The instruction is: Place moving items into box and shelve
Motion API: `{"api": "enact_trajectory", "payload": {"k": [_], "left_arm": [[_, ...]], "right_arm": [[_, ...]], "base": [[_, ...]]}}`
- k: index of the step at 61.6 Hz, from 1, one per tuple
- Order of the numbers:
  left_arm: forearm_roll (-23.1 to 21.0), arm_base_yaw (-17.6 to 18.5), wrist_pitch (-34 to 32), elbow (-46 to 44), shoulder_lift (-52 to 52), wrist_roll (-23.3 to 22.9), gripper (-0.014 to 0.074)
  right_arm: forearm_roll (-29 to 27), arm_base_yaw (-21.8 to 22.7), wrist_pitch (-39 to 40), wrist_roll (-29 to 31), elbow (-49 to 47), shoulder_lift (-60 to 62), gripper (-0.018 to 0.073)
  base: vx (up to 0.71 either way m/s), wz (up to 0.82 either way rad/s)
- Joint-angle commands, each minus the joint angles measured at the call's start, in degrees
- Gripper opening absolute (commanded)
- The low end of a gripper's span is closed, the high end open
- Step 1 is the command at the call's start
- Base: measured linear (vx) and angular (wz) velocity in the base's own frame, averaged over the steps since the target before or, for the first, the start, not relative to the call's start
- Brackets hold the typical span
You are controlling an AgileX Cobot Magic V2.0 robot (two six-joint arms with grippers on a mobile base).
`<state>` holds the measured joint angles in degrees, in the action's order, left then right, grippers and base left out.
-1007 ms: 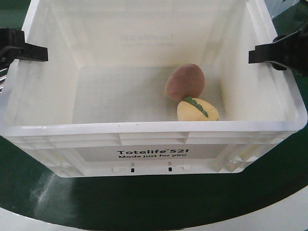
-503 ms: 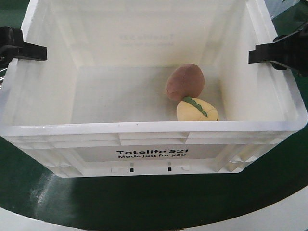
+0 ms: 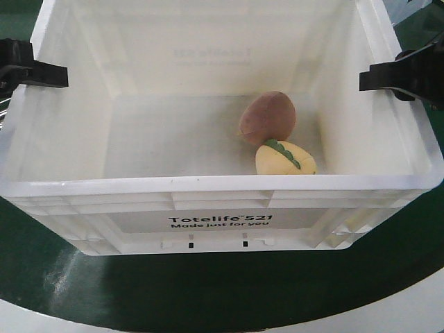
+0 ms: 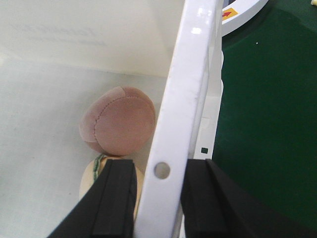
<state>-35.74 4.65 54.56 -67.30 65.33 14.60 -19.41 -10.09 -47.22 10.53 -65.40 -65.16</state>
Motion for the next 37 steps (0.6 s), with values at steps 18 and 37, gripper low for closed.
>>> {"api": "enact_trajectory", "payload": {"k": [18,37], "left_arm": [[-10.05,0.60,-4.31,-2.60,-1.76,1.14,0.0000],[-10.05,0.60,-4.31,-2.60,-1.76,1.14,0.0000]], "right_arm": [[-7.91,-0.69,5.46,2.35,-2.80,2.29,-0.0006],[-7.91,-0.64,5.47,2.35,-2.80,2.29,-0.0006]], "base": [[0.00,0.00],[0.00,0.00]]}}
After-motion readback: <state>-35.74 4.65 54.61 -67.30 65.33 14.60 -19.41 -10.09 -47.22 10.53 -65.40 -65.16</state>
